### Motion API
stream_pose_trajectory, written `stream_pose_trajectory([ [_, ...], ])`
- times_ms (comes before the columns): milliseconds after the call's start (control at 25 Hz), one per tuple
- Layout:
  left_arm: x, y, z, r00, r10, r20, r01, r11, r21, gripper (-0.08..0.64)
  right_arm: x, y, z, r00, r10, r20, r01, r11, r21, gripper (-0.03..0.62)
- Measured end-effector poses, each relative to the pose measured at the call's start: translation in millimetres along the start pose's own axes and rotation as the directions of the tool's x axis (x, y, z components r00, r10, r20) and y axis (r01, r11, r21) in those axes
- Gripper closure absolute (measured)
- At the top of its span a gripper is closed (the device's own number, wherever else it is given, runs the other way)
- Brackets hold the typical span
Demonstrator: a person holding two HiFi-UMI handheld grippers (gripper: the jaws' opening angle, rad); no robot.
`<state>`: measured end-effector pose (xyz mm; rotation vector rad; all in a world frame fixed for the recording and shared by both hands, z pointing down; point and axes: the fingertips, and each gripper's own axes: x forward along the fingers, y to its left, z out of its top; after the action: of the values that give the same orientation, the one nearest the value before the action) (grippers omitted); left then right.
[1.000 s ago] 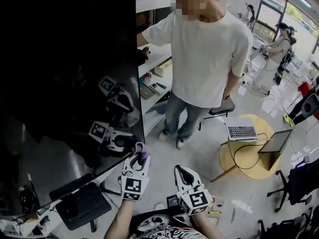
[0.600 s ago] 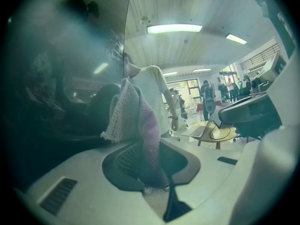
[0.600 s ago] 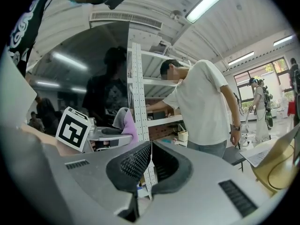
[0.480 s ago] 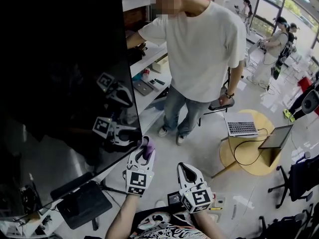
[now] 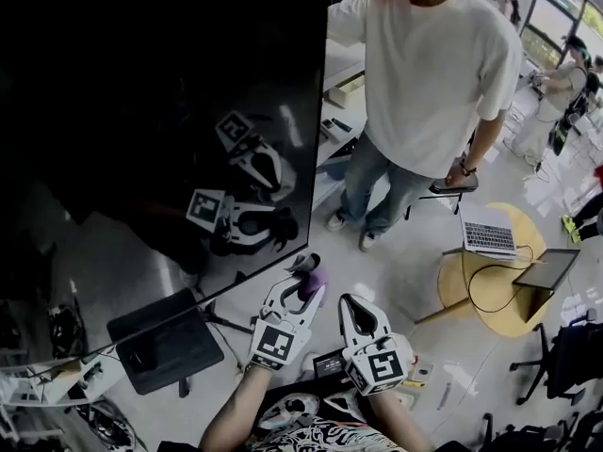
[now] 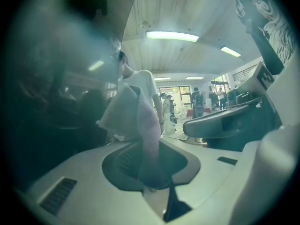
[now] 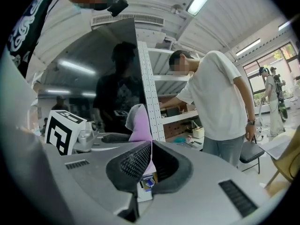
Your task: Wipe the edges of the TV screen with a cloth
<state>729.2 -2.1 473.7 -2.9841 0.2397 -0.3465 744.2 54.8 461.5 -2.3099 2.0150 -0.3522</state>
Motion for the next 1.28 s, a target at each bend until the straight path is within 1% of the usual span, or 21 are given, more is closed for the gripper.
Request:
stream_pose_trajectory([
  [80,-24.7,10.5,-8.4,0.999,0.034,-0.026,-0.035,0.999,-0.016,0.461,7.9,13.6,-6.9,1.0,0.029,-0.007,-0.029,1.0,-0.001,0.561],
  [160,-50.1,25.1,-12.7,0.997,0.08,-0.012,-0.08,0.997,-0.005,0.461,17.7,29.7,-8.9,0.998,0.059,0.002,-0.059,0.998,-0.007,0.561],
  [280,-84.0,40.2,-3.0,0.988,0.148,0.049,-0.15,0.987,0.049,0.46,25.7,51.7,-1.0,0.994,0.105,0.025,-0.105,0.994,-0.01,0.563],
  [400,-117.3,43.7,6.9,0.98,0.196,0.038,-0.199,0.974,0.109,0.46,26.9,72.6,9.2,0.987,0.149,0.054,-0.148,0.989,-0.013,0.563],
  [480,-137.3,44.9,12.9,0.974,0.224,0.03,-0.226,0.965,0.131,0.461,25.0,86.0,14.3,0.981,0.184,0.065,-0.182,0.983,-0.029,0.561],
  [640,-174.5,48.4,19.5,0.958,0.286,0.025,-0.287,0.947,0.148,0.46,22.9,109.7,22.6,0.965,0.252,0.07,-0.247,0.966,-0.077,0.563],
  [800,-212.2,57.6,11.2,0.937,0.348,0.009,-0.346,0.928,0.141,0.46,26.4,134.9,26.6,0.956,0.284,0.069,-0.274,0.953,-0.131,0.563],
  [920,-232.4,62.9,11.1,0.925,0.379,0.007,-0.376,0.915,0.148,0.46,24.9,147.7,31.1,0.949,0.31,0.058,-0.297,0.939,-0.174,0.563],
  [960,-237.0,64.2,11.4,0.921,0.388,0.01,-0.386,0.912,0.141,0.46,24.2,150.1,32.1,0.948,0.313,0.055,-0.299,0.938,-0.178,0.563],
  [1000,-240.9,66.2,12.3,0.915,0.403,0.024,-0.403,0.909,0.111,0.461,24.0,152.1,32.6,0.948,0.313,0.053,-0.3,0.937,-0.178,0.563],
  [1040,-244.2,69.0,14.6,0.903,0.427,0.051,-0.429,0.902,0.046,0.461,24.2,154.0,33.1,0.948,0.315,0.052,-0.302,0.937,-0.178,0.563],
  [1080,-246.8,71.9,17.7,0.886,0.456,0.082,-0.455,0.89,-0.033,0.46,24.6,155.5,33.7,0.947,0.318,0.054,-0.304,0.936,-0.178,0.563],
  [1120,-248.2,73.8,19.8,0.876,0.472,0.098,-0.467,0.881,-0.074,0.461,25.0,156.5,34.4,0.946,0.321,0.055,-0.307,0.935,-0.178,0.563],
  [1200,-248.8,75.3,20.0,0.88,0.466,0.09,-0.464,0.885,-0.047,0.46,26.3,158.0,34.5,0.944,0.325,0.056,-0.311,0.933,-0.181,0.563],
  [1280,-249.4,77.7,21.7,0.868,0.484,0.111,-0.474,0.875,-0.101,0.46,28.3,160.4,33.6,0.943,0.329,0.056,-0.315,0.932,-0.181,0.563],
])
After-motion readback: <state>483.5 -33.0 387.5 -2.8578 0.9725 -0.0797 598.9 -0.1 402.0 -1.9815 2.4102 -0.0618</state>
